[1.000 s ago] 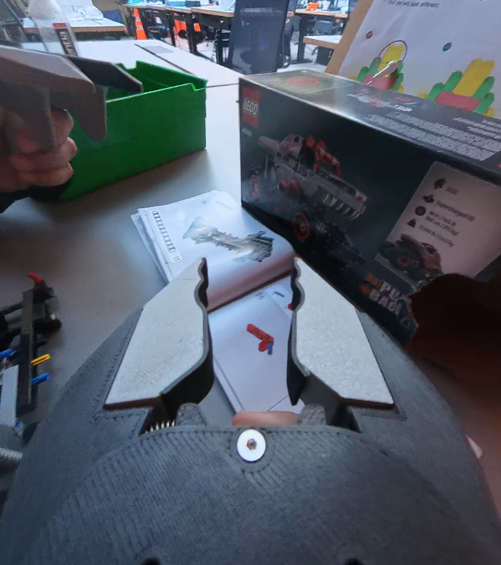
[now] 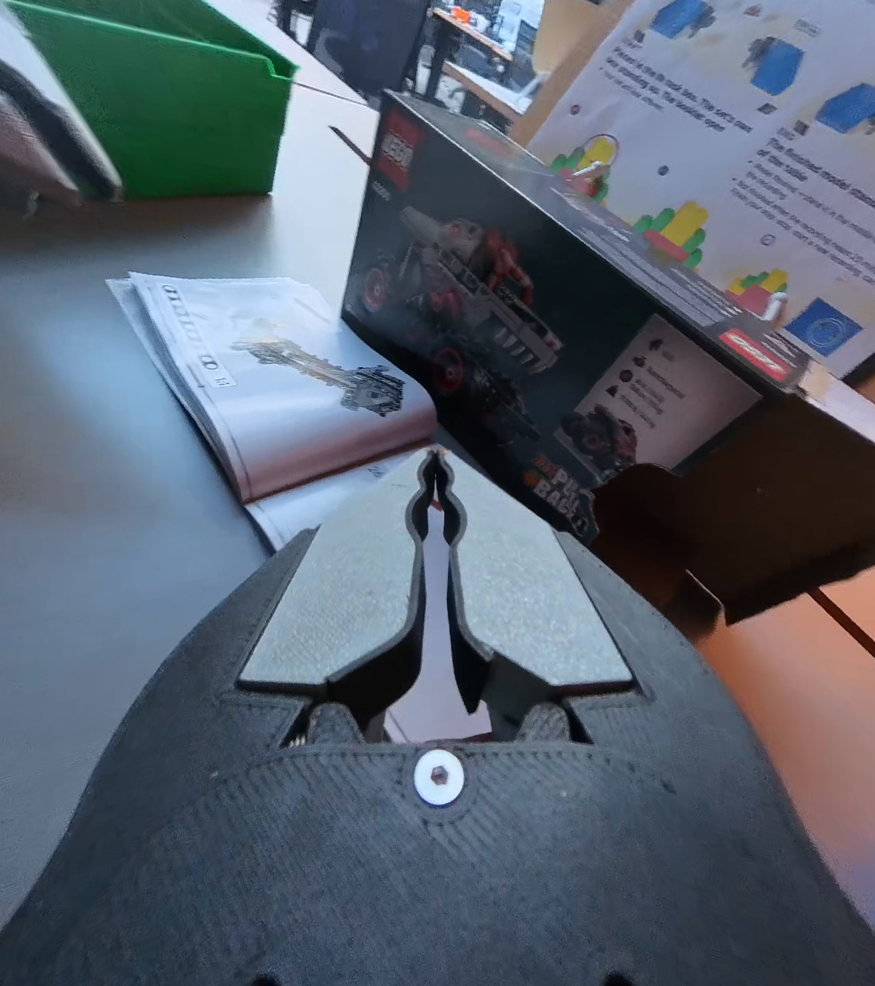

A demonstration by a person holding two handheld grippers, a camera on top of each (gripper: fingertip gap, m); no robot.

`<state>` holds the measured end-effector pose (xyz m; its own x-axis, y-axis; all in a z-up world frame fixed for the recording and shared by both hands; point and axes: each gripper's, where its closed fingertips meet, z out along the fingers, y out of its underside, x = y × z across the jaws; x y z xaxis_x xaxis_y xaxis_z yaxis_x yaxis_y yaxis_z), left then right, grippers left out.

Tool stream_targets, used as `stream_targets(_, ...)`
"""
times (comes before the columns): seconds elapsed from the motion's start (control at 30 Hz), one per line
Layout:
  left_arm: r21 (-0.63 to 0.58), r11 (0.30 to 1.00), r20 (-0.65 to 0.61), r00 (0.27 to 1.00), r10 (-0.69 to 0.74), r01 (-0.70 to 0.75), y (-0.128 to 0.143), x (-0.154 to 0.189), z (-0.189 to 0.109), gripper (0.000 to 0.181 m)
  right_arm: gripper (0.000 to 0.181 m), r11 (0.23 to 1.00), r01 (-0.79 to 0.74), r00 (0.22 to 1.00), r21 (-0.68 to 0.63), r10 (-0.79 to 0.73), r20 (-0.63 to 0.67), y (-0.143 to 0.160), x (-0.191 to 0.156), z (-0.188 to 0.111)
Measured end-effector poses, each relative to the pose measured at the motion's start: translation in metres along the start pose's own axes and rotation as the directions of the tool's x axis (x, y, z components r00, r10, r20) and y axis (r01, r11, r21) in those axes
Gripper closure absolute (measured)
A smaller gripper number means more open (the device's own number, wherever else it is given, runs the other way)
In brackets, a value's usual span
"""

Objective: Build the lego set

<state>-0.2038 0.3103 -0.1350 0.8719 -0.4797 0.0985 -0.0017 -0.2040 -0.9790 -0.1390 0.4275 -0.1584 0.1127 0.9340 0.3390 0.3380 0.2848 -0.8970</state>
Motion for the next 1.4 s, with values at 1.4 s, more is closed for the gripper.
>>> stream_targets(1.4, 0.068, 0.998, 0.137, 0.991, 0.008, -0.017, -0.039, -0.003, -0.143, 0.149, 0.181, 0.959, -0.204, 0.978, -0.199, 0.192, -0.078, 0.057, 0.035, 0.015)
